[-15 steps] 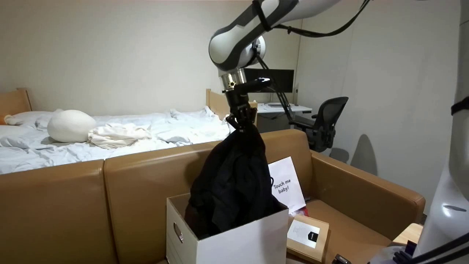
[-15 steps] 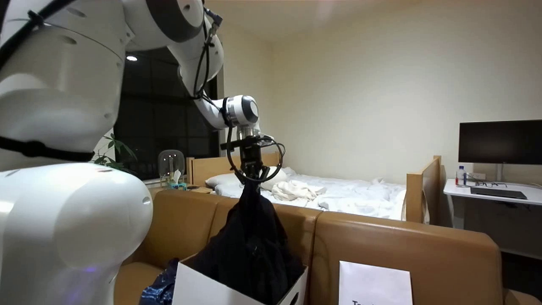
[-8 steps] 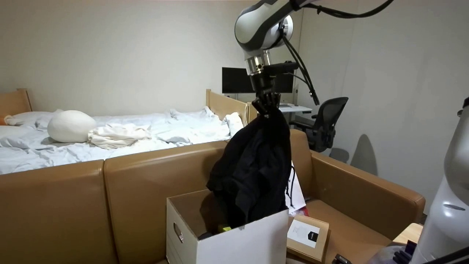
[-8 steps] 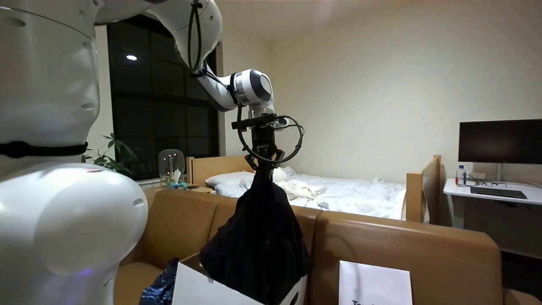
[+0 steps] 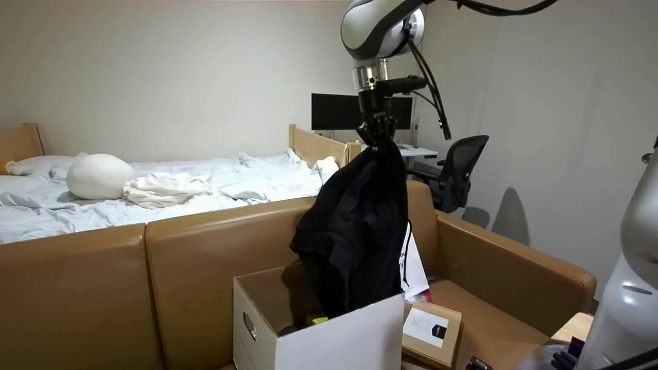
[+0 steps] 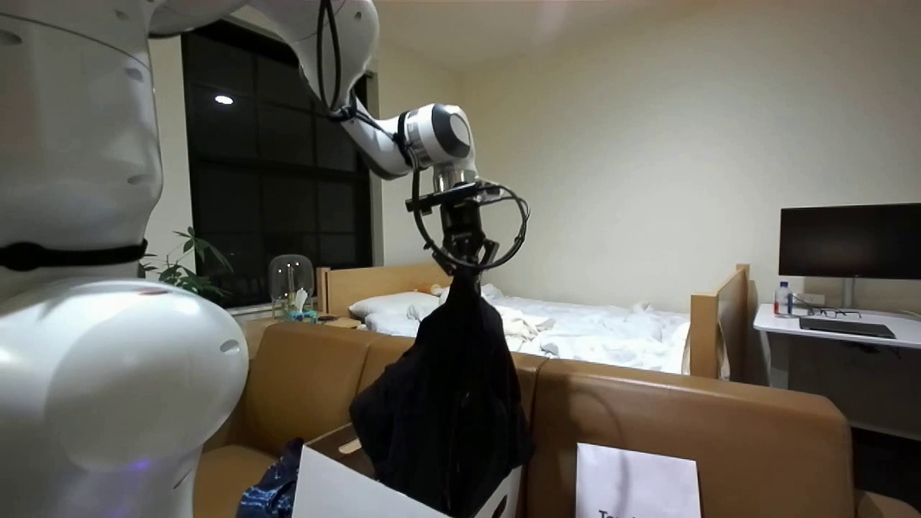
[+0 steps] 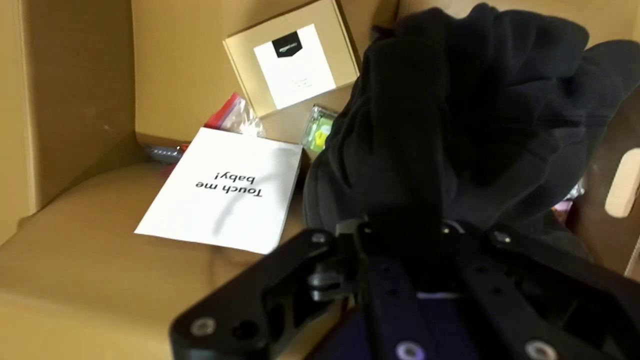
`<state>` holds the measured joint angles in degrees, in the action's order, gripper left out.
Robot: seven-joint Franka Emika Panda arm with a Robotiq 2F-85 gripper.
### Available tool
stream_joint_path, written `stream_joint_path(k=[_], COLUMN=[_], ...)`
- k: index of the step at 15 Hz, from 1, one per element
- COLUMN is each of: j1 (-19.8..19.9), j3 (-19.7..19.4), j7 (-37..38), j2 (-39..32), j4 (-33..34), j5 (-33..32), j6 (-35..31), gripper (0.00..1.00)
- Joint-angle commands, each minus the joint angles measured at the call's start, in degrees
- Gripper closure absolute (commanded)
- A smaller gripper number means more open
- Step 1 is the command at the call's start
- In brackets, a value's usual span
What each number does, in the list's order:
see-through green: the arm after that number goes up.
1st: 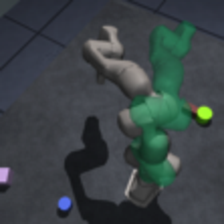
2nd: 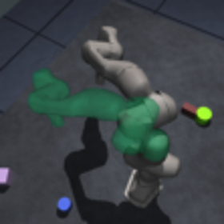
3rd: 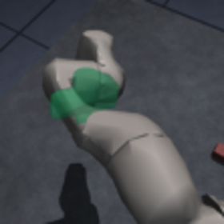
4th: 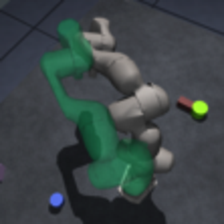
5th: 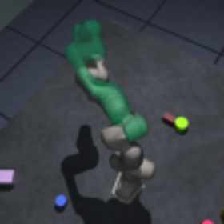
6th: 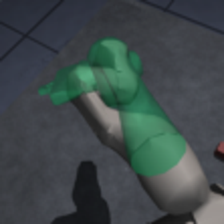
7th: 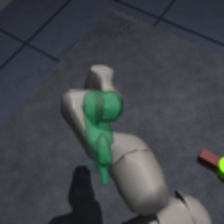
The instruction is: Remove the black cloth from the box and put it on the couch
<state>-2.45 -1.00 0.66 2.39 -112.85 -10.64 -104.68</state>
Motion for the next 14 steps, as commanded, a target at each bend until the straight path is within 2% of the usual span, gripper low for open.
stream_joint_path(k=[1, 4, 8, 14], j1=[3.7, 7.1, 11.9, 18.3], j3=[-2.2, -5.0, -10.5, -19.4], j7=[0.1, 0.2, -0.2, 1.3], j2=[7.9, 11.3, 10.9, 1.0], j4=[-0.2, 2.4, 10.1, 26.0], j5=[-1.5, -2.0, 0.4, 5.3], j6=[-2.1, -2.8, -2.3, -5.0], gripper=[0.96, 0.96, 0.96, 0.96])
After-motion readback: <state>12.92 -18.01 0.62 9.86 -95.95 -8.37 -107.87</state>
